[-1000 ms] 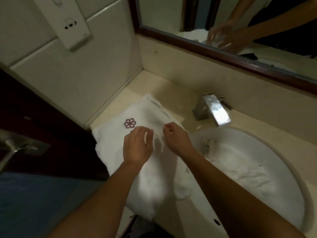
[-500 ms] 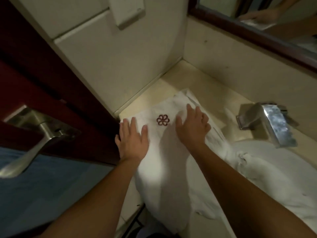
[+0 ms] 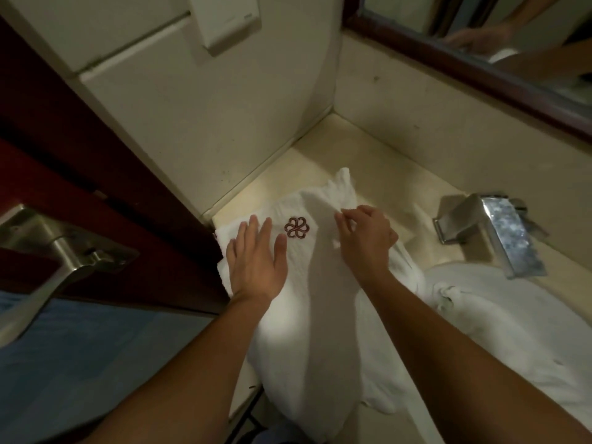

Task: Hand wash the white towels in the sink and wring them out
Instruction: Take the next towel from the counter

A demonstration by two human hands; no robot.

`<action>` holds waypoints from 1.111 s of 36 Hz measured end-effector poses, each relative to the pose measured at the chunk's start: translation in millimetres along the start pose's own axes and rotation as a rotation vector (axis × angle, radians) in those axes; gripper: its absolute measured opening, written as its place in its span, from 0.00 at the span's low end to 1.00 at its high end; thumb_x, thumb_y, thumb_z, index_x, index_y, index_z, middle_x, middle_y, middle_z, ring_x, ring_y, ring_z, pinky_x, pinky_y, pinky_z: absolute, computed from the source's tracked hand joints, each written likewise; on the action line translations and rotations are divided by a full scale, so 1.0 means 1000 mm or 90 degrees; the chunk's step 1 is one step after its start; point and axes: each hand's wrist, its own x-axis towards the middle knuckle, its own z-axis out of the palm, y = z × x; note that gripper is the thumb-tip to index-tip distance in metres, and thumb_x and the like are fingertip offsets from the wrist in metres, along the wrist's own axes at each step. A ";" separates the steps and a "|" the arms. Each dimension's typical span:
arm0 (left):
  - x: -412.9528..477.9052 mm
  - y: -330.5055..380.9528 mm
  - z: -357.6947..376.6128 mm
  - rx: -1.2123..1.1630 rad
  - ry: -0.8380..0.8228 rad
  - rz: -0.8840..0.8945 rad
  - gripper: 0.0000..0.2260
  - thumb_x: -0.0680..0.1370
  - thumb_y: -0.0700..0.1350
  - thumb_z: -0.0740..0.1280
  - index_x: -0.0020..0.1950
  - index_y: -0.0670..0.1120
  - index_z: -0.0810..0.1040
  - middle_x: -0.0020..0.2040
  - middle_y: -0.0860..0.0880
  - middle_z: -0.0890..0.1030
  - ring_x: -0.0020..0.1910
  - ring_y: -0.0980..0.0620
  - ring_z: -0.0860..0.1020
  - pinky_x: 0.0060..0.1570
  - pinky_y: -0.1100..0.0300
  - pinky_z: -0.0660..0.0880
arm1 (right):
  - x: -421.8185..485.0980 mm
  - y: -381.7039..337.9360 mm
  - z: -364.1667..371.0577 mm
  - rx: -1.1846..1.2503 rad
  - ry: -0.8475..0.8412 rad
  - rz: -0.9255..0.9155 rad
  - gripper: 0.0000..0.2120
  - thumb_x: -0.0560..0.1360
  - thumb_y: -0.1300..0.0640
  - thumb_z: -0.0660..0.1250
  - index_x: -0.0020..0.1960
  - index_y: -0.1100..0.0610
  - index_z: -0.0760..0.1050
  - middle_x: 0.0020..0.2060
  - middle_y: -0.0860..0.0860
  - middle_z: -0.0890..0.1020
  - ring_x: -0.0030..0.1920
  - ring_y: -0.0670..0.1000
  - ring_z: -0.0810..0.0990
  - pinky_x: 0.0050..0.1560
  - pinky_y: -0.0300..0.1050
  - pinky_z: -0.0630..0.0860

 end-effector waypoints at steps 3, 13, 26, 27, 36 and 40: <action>0.004 0.006 0.000 -0.014 0.007 0.006 0.36 0.83 0.67 0.37 0.86 0.52 0.57 0.87 0.50 0.53 0.86 0.52 0.47 0.83 0.49 0.42 | -0.003 0.001 -0.005 0.116 0.052 -0.029 0.13 0.84 0.49 0.69 0.62 0.53 0.87 0.60 0.51 0.86 0.65 0.52 0.81 0.74 0.54 0.66; 0.049 0.049 -0.010 -0.122 0.029 0.070 0.41 0.79 0.69 0.36 0.72 0.48 0.77 0.71 0.46 0.78 0.79 0.45 0.66 0.81 0.47 0.47 | -0.013 0.015 -0.040 0.218 0.114 -0.133 0.07 0.83 0.55 0.71 0.54 0.56 0.87 0.43 0.41 0.84 0.46 0.33 0.80 0.49 0.27 0.72; 0.025 0.121 -0.022 -0.349 0.080 0.204 0.22 0.85 0.55 0.52 0.32 0.51 0.64 0.30 0.54 0.72 0.31 0.51 0.72 0.37 0.56 0.64 | -0.023 0.045 -0.083 0.283 0.114 -0.021 0.04 0.86 0.55 0.65 0.52 0.50 0.77 0.44 0.46 0.81 0.44 0.41 0.78 0.46 0.42 0.74; 0.023 0.128 -0.024 -0.364 0.073 0.223 0.21 0.85 0.54 0.53 0.32 0.53 0.63 0.29 0.55 0.70 0.30 0.55 0.70 0.35 0.58 0.62 | -0.025 0.047 -0.087 0.293 0.115 -0.015 0.05 0.86 0.54 0.64 0.52 0.48 0.76 0.44 0.45 0.81 0.44 0.40 0.78 0.46 0.42 0.74; -0.009 0.197 -0.033 -0.385 0.028 0.314 0.19 0.86 0.54 0.56 0.39 0.47 0.72 0.35 0.51 0.76 0.35 0.52 0.74 0.36 0.61 0.65 | -0.044 0.072 -0.134 0.275 0.167 -0.016 0.07 0.87 0.48 0.62 0.55 0.50 0.75 0.44 0.43 0.80 0.43 0.38 0.79 0.44 0.43 0.75; -0.014 0.202 -0.030 -0.307 0.074 0.303 0.23 0.86 0.56 0.56 0.46 0.41 0.80 0.41 0.47 0.78 0.42 0.46 0.77 0.42 0.56 0.67 | -0.053 0.090 -0.144 0.234 0.146 0.006 0.11 0.86 0.45 0.63 0.59 0.51 0.79 0.44 0.40 0.82 0.44 0.38 0.81 0.48 0.46 0.79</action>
